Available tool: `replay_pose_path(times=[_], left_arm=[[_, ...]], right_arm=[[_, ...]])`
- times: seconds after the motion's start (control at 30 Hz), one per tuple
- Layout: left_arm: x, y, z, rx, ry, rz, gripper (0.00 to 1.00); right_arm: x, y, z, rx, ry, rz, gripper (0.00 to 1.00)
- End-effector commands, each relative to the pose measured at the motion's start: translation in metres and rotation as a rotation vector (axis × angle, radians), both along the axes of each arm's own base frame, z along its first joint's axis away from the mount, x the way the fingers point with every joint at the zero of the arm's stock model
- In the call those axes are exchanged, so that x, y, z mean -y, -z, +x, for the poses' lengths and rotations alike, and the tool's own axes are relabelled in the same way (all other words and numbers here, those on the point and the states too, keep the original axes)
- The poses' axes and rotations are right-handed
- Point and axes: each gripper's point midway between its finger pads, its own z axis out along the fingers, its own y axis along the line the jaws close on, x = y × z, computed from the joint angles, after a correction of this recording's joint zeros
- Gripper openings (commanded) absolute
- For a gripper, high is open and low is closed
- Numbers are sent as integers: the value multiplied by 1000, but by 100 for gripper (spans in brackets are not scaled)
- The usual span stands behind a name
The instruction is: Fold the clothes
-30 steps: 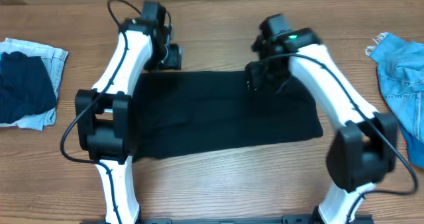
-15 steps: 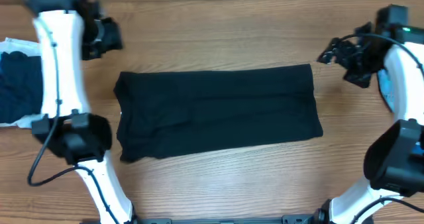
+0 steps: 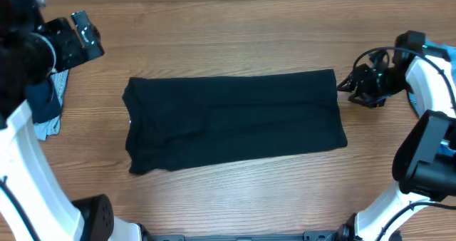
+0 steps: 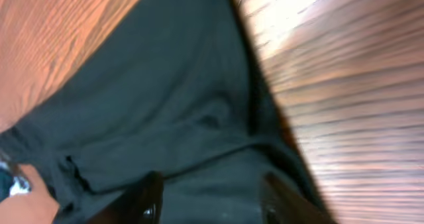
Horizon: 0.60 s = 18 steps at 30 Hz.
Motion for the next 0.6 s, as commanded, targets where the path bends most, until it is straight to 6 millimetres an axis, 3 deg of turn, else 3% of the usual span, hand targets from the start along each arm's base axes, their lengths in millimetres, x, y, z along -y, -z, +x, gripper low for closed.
replay_pose_path(times=[0.0,0.1,0.23,0.4,0.57], left_arm=[[25,-21,-18,76,95,-61,100],[28,-34,-31,117,102,-56,100],[31,-48,-50,170,103,-44,100],[31,-48,-50,171,103,-43,100],[31,-48,-50,171,103,-43,100]], right_arm=[[-24,18,-4,-10,-44,47,62],[-25,29,-1,1,-46,41,70],[-6,40,3,-20,11,-68,71],[-4,39,15,19,36,-78,70],[-16,42,17,7,34,-113,62]])
